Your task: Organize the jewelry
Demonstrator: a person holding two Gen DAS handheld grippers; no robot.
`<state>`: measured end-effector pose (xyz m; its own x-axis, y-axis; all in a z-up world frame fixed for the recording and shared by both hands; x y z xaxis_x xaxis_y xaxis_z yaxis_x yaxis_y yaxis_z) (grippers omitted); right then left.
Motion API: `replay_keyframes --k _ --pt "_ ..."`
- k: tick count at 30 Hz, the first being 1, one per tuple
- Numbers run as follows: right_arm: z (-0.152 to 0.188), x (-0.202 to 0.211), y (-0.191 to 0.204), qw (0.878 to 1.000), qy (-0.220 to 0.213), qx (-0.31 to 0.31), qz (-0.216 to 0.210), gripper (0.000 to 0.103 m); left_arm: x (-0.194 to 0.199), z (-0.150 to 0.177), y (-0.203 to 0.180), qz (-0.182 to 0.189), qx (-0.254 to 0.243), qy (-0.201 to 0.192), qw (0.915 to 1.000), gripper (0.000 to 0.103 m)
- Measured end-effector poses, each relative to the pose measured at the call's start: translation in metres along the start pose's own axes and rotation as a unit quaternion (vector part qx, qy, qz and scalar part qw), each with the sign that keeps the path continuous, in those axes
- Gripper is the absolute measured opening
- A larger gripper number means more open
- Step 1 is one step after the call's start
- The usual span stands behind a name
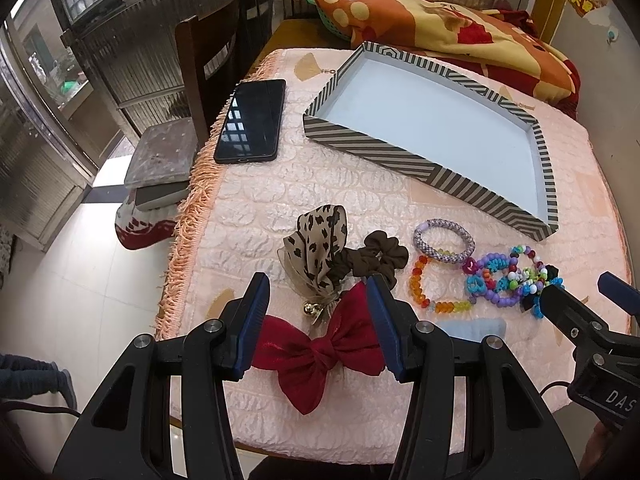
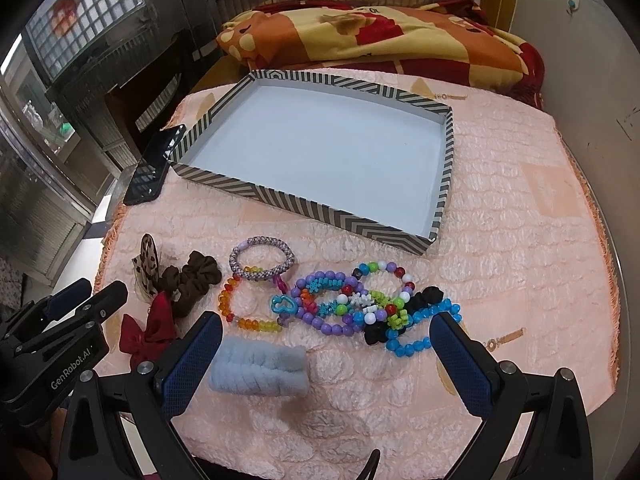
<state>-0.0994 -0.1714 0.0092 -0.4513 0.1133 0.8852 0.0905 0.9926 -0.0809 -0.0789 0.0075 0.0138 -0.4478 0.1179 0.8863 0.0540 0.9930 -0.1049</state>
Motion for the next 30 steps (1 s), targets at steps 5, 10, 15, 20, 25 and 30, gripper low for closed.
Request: replay_keyframes --k 5,10,15,20,25,30 --pt "0.0015 0.0001 0.0002 1.000 0.000 -0.002 -0.005 0.103 0.0004 0.0007 -0.0009 0.000 0.000 0.001 1.0000 0.050" --pt "0.0020 0.0002 0.0002 1.000 -0.004 -0.002 -0.009 0.103 0.0014 0.0025 -0.0026 0.000 0.000 0.002 1.0000 0.050" --pt "0.0011 -0.0008 0.0005 1.000 0.004 0.004 -0.002 0.103 0.0009 0.0022 -0.0024 0.000 0.000 0.002 1.0000 0.050" --pt "0.0003 -0.0019 -0.0002 1.000 0.007 0.006 0.002 0.103 0.0012 0.0049 -0.0028 0.004 0.001 0.006 1.0000 0.050" --pt "0.0013 -0.0024 0.0006 1.000 -0.004 0.007 -0.001 0.103 0.0001 0.0046 -0.0007 0.008 0.005 0.007 0.9999 0.050" --pt "0.0021 -0.0026 0.0005 1.000 -0.006 0.006 -0.002 0.103 -0.0002 0.0042 -0.0022 0.009 0.002 0.008 0.9999 0.050"
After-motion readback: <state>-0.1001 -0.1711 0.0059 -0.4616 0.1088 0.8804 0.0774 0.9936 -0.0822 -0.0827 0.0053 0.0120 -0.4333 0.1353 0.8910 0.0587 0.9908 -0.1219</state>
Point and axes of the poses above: each gripper's, at about its wrist camera, not at the fingertips, and x roughly against the way its jaws point, y to its left, z to its underside, the point moved 1 cm from there along -x, roughly the way its jaws point, and after that the axes turned 8 degrees about z, right-handed, at the moved point
